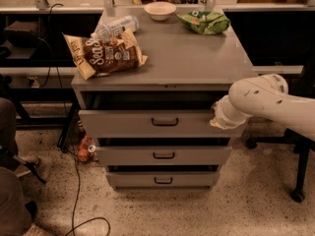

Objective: Open top drawer

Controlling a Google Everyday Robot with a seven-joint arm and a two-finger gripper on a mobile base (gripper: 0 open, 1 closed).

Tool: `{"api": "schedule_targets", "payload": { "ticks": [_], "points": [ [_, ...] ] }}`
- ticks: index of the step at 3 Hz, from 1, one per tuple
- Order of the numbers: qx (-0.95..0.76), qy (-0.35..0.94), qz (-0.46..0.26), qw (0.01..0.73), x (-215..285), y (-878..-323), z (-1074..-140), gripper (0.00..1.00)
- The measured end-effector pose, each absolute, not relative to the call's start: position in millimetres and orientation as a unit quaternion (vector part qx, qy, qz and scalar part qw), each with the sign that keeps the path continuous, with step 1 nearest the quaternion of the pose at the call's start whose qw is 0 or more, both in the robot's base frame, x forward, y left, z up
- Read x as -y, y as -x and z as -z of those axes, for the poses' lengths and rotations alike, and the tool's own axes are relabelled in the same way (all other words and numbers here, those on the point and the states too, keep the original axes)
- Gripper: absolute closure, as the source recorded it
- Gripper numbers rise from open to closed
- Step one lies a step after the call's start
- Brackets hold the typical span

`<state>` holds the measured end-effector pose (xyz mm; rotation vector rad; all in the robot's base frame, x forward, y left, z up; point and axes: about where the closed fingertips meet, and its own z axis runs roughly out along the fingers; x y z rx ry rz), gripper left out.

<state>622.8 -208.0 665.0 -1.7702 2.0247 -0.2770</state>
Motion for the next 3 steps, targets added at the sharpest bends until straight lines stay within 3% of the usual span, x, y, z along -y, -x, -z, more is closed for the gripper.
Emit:
{"api": "schedule_targets", "payload": {
  "ticks": [3],
  "points": [
    [-0.731, 0.639, 0.103, 0.216, 208.4, -621.9, -665.4, 0.01]
  ]
}}
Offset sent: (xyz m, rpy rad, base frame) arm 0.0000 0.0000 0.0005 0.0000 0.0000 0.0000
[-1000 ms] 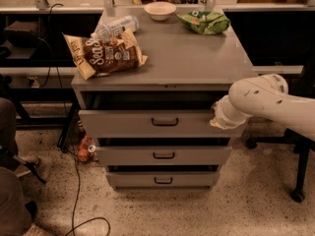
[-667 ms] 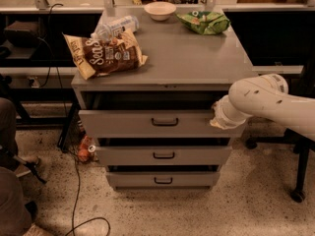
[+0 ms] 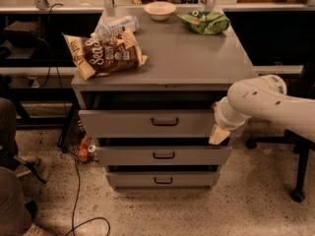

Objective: Open top drawer

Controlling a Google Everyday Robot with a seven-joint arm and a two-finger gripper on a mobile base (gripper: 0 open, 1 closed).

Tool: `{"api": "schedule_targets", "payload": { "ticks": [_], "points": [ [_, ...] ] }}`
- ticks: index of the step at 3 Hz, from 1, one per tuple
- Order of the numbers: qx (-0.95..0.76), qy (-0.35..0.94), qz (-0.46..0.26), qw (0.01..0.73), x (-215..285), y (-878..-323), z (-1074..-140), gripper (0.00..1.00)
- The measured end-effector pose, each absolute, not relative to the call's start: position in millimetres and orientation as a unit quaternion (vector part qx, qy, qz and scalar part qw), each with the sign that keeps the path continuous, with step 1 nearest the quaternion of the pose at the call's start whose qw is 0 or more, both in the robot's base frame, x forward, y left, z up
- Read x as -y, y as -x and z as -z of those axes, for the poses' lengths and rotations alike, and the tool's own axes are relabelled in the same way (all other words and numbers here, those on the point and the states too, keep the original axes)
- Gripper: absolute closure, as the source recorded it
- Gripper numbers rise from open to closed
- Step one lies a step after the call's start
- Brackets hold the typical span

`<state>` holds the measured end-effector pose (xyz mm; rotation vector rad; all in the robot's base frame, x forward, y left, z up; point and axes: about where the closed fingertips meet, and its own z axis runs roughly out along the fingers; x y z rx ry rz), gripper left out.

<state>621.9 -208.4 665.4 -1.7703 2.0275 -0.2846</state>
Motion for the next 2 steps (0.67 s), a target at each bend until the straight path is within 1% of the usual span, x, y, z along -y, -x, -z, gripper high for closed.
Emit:
{"api": "schedule_targets", "payload": {
  "ticks": [1, 2],
  "points": [
    [-0.734, 0.636, 0.114, 0.210, 210.8, -618.5, -664.2, 0.00],
    [-0.729, 0.640, 0.118, 0.210, 211.1, -626.6, -663.5, 0.00]
  ]
}}
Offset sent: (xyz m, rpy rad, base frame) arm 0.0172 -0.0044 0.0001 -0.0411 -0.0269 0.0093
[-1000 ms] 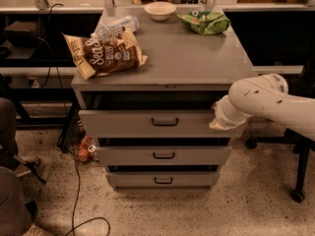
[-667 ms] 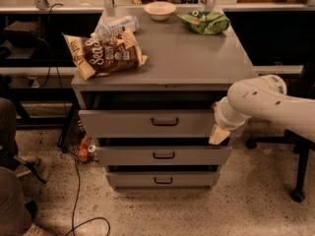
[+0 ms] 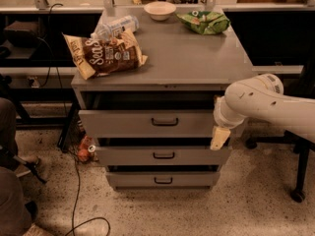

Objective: Open top drawer

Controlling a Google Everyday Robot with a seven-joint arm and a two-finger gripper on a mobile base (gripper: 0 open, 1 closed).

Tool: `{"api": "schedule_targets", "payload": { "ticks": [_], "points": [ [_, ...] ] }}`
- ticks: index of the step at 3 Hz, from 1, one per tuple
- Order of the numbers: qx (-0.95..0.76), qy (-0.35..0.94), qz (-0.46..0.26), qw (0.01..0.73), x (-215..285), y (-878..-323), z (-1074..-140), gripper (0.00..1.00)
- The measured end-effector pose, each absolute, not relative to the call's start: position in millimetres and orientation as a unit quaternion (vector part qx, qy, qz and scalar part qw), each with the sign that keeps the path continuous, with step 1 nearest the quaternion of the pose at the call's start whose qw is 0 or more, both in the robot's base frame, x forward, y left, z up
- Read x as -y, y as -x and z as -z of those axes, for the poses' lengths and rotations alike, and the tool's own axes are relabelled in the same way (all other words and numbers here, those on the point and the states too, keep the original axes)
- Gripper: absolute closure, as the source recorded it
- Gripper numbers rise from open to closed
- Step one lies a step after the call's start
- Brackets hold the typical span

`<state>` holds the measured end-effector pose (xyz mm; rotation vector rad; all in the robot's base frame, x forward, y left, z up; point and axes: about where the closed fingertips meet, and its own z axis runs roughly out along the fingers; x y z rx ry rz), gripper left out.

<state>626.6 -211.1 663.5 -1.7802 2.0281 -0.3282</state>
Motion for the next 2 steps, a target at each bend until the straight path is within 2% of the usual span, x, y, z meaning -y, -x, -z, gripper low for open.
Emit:
{"api": "schedule_targets", "payload": {
  "ticks": [1, 2],
  "points": [
    [-0.732, 0.642, 0.102, 0.205, 216.2, -635.7, -653.7, 0.00],
    [-0.737, 0.637, 0.069, 0.214, 222.0, -642.6, -644.8, 0.26]
  ]
}}
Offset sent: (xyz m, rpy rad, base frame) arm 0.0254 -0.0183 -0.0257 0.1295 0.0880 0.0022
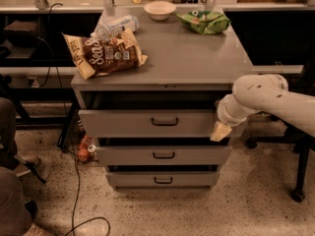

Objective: Open top drawer

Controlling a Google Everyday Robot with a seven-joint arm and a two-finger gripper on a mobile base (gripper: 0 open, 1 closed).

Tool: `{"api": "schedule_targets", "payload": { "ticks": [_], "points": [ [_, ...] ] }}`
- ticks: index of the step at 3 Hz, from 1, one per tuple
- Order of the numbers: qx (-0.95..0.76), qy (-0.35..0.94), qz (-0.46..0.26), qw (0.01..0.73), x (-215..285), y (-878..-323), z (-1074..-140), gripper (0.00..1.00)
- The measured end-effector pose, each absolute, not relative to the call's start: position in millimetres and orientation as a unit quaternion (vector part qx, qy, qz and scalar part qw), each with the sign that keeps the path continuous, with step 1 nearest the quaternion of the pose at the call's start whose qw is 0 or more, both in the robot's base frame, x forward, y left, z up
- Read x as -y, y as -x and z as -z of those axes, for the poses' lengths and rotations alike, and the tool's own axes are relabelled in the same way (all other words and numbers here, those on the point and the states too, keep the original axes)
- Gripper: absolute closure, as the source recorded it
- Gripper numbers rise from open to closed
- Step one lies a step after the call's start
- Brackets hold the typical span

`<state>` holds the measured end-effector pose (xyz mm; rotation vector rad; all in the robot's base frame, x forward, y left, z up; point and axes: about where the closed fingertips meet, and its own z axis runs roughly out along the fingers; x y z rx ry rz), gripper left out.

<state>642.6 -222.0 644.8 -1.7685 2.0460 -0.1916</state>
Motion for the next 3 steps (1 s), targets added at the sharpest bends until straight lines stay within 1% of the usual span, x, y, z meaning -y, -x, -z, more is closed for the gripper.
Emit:
{"api": "schedule_targets", "payload": {
  "ticks": [1, 2, 3],
  "points": [
    [-0.735, 0.639, 0.058, 0.220, 221.5, -633.3, -648.0, 0.50],
    [-0.746, 0.623, 0.064, 0.228, 229.5, -606.2, -664.9, 0.72],
    [-0.771, 0.594, 0.057, 0.225, 243.1, -559.5, -678.6, 0.96]
  ]
}}
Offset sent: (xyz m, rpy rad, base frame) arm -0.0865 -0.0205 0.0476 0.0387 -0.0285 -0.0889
